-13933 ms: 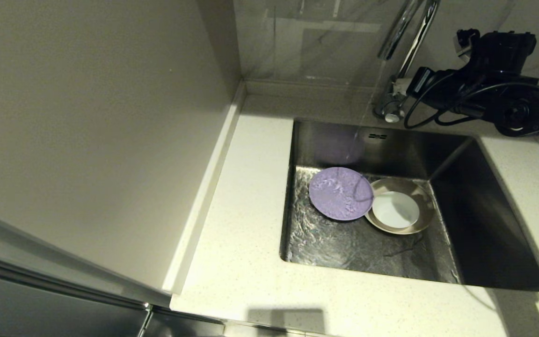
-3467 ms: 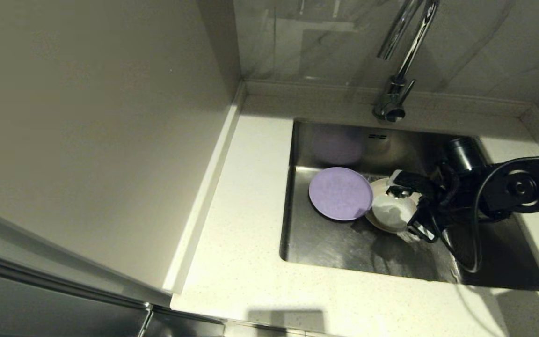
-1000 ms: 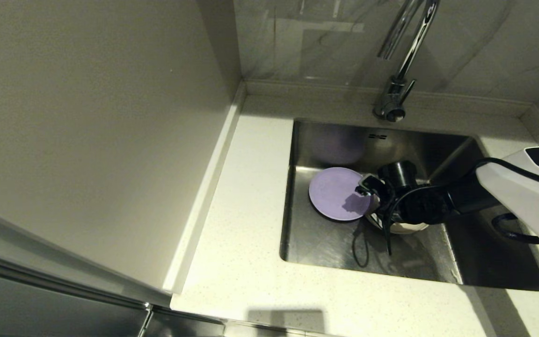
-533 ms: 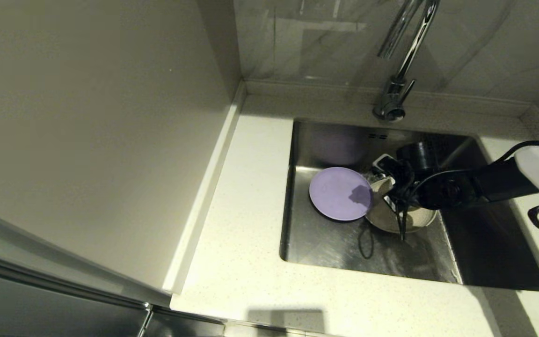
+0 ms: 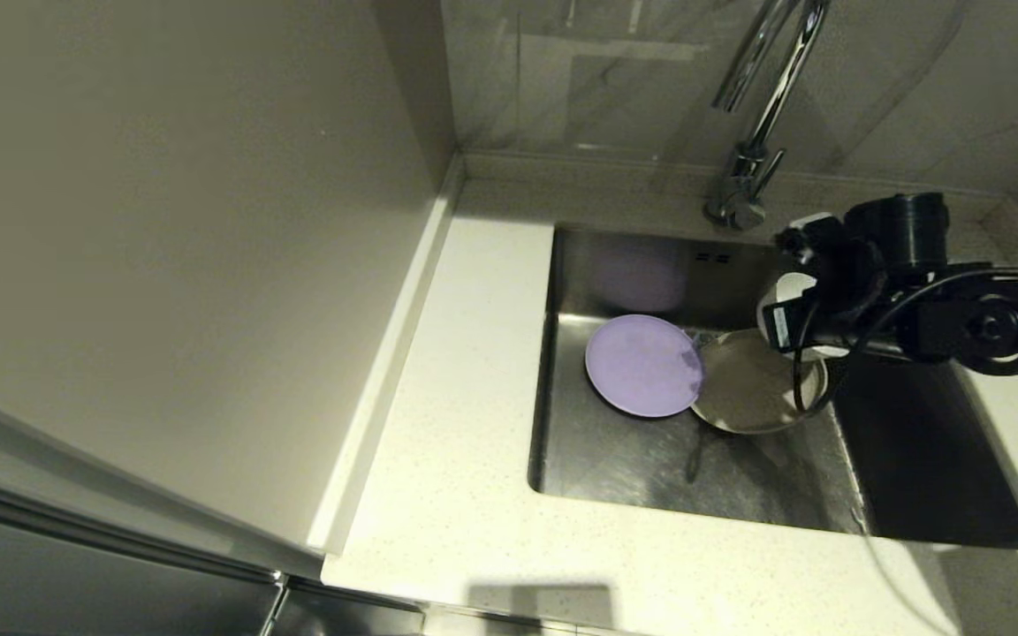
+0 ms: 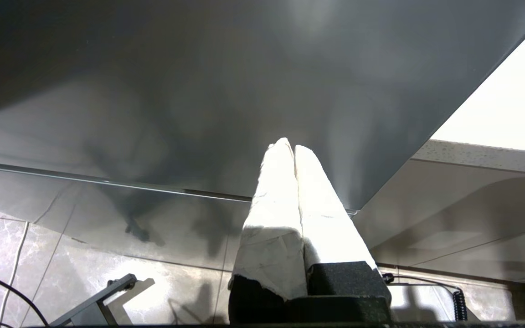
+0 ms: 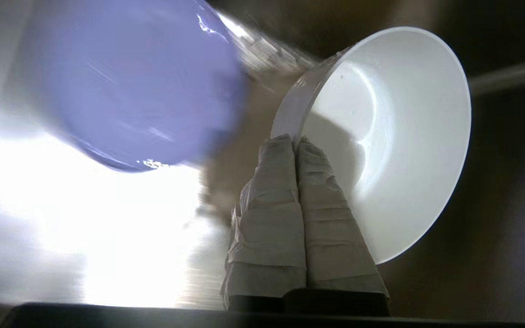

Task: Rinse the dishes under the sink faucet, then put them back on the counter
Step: Put a plate back to the table from the sink

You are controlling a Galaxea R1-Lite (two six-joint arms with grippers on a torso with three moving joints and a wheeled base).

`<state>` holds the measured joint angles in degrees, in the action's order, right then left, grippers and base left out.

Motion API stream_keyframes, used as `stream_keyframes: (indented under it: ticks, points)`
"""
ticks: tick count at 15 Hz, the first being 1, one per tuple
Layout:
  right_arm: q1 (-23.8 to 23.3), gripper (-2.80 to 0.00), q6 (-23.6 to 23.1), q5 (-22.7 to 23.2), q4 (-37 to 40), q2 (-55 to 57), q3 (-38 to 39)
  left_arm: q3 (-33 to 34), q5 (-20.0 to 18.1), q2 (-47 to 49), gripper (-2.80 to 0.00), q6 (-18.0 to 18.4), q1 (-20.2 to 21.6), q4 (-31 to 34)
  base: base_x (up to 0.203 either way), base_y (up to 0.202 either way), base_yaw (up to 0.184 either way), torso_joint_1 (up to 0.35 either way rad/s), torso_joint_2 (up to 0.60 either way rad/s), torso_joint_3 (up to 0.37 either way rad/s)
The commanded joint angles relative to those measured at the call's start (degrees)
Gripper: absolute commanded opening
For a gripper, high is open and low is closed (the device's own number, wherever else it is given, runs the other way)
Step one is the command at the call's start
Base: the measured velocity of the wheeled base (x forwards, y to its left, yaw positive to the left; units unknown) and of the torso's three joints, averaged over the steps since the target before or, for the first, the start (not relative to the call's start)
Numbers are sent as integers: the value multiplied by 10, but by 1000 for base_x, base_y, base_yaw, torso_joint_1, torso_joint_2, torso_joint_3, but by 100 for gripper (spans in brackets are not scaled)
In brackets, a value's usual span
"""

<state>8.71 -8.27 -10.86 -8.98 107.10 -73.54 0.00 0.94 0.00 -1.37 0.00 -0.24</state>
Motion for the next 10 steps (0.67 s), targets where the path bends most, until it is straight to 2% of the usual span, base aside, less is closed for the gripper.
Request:
stream_keyframes:
  ticks: [1,5,8,10]
  points:
    - [10,-280,100,38,-1,-55,3,0,0,-2,-280,0,0,0,0,0,0,0,0,0]
    - [48,-280,279,47,26,-85,-7,0,0,-2,-280,0,0,0,0,0,0,0,0,0]
    - [120,-280,382,48,86,-102,-22,0,0,-2,-280,0,0,0,0,0,0,0,0,0]
    - [154,-280,450,56,140,-104,-81,0,0,-2,-280,0,0,0,0,0,0,0,0,0]
